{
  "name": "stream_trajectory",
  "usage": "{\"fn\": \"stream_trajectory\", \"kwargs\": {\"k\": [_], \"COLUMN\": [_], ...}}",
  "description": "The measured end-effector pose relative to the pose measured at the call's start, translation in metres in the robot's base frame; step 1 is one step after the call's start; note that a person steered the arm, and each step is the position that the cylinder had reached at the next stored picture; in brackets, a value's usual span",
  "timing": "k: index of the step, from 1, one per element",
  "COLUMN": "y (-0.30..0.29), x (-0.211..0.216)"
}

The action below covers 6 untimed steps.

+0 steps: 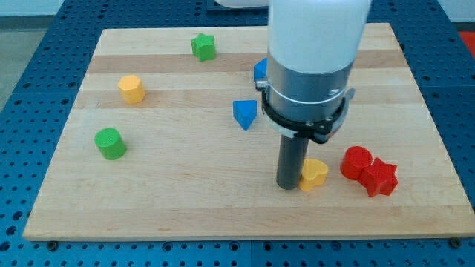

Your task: Push green circle towards the blue triangle

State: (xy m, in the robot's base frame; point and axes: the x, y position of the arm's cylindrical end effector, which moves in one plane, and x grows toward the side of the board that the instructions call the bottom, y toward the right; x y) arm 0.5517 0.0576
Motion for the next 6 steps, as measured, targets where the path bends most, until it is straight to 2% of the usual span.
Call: {"fn": "stream_trajectory", "kwargs": {"k": [3, 4, 6], "y": [0.039, 0.002, -0.114], "x": [0.0, -0.014, -0.012]}}
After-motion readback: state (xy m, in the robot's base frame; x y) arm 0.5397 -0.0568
